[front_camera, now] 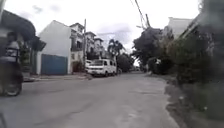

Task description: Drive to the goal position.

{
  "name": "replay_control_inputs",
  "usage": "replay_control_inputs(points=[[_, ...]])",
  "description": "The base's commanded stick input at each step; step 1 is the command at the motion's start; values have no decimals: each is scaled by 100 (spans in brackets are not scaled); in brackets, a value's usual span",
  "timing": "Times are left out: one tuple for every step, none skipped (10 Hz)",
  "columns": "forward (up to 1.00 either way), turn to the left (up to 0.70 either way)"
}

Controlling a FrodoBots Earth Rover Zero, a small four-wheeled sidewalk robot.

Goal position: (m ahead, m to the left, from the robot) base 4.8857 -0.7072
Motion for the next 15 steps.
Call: replay_control_inputs(points=[[50, -50], [50, -50], [50, -50], [50, -50], [50, -49], [50, -37], [50, -23], [50, -6], [50, 0], [50, 0], [50, 0], [50, 0], [50, 0], [50, 29], [50, 50]])
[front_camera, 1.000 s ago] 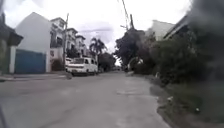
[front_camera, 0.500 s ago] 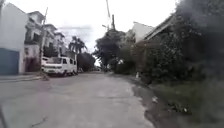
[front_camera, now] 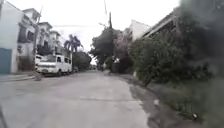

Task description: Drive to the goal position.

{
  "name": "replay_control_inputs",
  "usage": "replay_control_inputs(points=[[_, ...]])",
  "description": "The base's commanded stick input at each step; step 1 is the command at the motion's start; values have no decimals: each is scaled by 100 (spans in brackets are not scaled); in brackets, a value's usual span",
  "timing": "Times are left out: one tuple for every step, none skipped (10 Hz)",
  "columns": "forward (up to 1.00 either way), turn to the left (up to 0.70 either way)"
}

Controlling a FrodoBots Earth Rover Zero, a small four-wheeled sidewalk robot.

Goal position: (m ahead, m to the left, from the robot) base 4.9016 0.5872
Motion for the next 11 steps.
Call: replay_control_inputs(points=[[50, 50], [50, 50], [50, 49], [50, 0], [50, 0], [50, 0], [50, 0], [50, 0], [50, 0], [50, 0], [50, 0]])
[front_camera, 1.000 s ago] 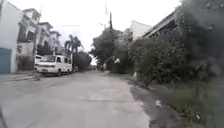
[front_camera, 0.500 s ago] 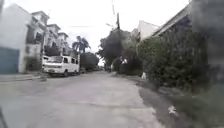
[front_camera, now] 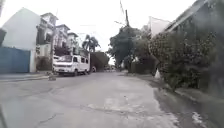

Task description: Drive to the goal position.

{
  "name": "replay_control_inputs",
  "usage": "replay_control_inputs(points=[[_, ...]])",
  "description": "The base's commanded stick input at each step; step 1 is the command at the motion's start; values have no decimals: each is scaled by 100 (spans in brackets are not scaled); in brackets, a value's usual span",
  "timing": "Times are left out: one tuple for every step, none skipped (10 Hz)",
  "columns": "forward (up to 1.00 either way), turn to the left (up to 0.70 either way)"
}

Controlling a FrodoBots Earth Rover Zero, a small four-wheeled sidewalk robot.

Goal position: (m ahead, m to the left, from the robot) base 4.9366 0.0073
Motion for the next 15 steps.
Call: replay_control_inputs(points=[[50, -19], [50, -50], [50, -50], [50, -50], [50, -50], [50, -50], [50, -50], [50, -50], [50, -29], [50, 0], [50, 0], [50, 0], [50, 0], [50, 0], [50, 0]])
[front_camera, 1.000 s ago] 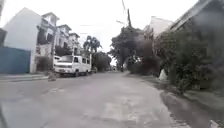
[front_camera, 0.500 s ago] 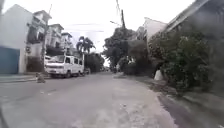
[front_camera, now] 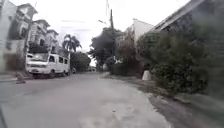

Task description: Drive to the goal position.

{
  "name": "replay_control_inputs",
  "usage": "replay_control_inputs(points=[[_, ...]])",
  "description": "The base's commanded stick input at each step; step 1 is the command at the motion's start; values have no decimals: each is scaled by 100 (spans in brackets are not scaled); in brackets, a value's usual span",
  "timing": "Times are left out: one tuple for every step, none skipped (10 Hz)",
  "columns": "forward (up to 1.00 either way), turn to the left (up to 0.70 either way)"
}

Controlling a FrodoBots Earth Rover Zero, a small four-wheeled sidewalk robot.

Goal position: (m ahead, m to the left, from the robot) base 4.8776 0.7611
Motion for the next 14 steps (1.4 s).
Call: replay_control_inputs(points=[[50, 0], [50, 0], [50, 0], [50, 0], [50, 0], [50, 0], [50, 0], [50, 0], [50, 0], [50, 0], [50, 0], [50, 0], [50, 0], [50, 0]])
